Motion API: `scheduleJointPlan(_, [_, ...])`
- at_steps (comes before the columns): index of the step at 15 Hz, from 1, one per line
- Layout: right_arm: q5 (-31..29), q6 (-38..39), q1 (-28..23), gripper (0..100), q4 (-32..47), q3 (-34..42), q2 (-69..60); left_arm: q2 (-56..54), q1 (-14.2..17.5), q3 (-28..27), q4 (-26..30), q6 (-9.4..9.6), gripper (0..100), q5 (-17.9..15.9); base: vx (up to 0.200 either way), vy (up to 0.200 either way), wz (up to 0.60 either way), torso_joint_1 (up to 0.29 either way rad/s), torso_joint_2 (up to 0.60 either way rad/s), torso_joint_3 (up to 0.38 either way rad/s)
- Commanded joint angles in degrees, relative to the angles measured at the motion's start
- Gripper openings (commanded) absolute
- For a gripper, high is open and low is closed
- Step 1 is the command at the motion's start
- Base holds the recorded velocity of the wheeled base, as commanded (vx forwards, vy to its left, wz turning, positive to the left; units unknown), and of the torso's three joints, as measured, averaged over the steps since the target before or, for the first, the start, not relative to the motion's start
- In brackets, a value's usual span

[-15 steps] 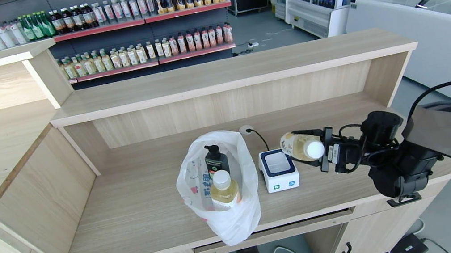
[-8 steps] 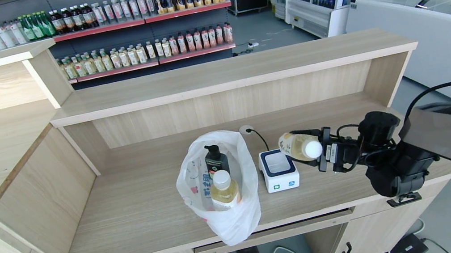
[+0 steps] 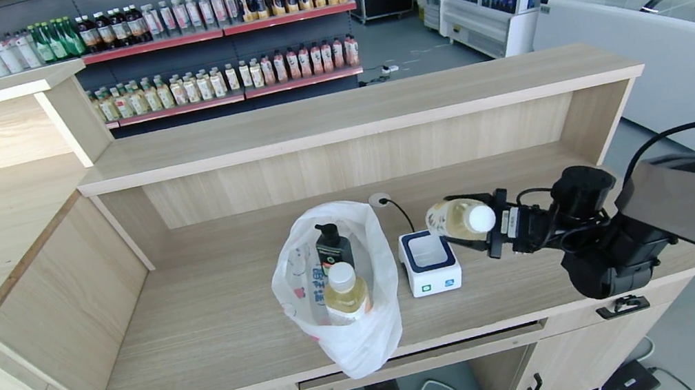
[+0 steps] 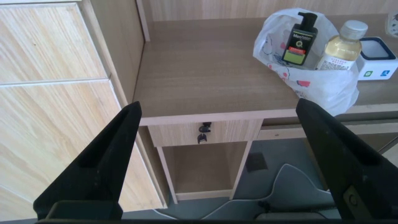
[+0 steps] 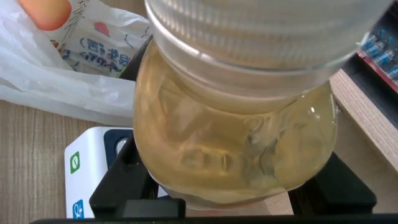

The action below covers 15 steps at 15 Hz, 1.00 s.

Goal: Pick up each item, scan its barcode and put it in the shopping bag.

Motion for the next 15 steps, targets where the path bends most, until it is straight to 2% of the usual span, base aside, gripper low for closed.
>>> scheduleJointPlan(1, [-0.3,4.23,-1.61,0,0.17,0.75,-5.42,-0.02,0.0,0.0,0.02,0.0,100,0.0,0.0,0.0,0.0,0.0,0.0,0.0])
scheduleJointPlan(3, [-2.41,10.21,-3.2,0,1.13,1.54,-9.99,-0.02,0.0,0.0,0.02,0.0,100,0.0,0.0,0.0,0.0,0.0,0.0,0.0])
scheduleJointPlan(4, [-8.39,16.54,-4.51,0,4.82,3.03,-15.08,-0.02,0.0,0.0,0.02,0.0,100,0.0,0.0,0.0,0.0,0.0,0.0,0.0])
scheduleJointPlan(7, [-33.97,29.55,-5.13,0,16.69,4.44,-24.4,-0.02,0.0,0.0,0.02,0.0,100,0.0,0.0,0.0,0.0,0.0,0.0,0.0])
scheduleJointPlan(9, [-48.91,30.25,-5.13,0,22.23,9.1,-27.65,-0.02,0.0,0.0,0.02,0.0,100,0.0,0.0,0.0,0.0,0.0,0.0,0.0])
scheduleJointPlan(10, [-54.97,29.9,-5.13,0,21.26,11.91,-28.27,-0.02,0.0,0.0,0.02,0.0,100,0.0,0.0,0.0,0.0,0.0,0.0,0.0])
scheduleJointPlan(12, [-68.07,29.37,-4.07,0,21.17,12.61,-29.23,-0.02,0.0,0.0,0.02,0.0,100,0.0,0.0,0.0,0.0,0.0,0.0,0.0])
scheduleJointPlan(13, [-71.14,27.79,-3.2,0,20.91,12.7,-29.67,-0.02,0.0,0.0,0.02,0.0,100,0.0,0.0,0.0,0.0,0.0,0.0,0.0])
scheduleJointPlan(15, [-71.32,24.45,-3.11,0,20.73,12.88,-30.38,-0.02,0.0,0.0,0.02,0.0,100,0.0,0.0,0.0,0.0,0.0,0.0,0.0])
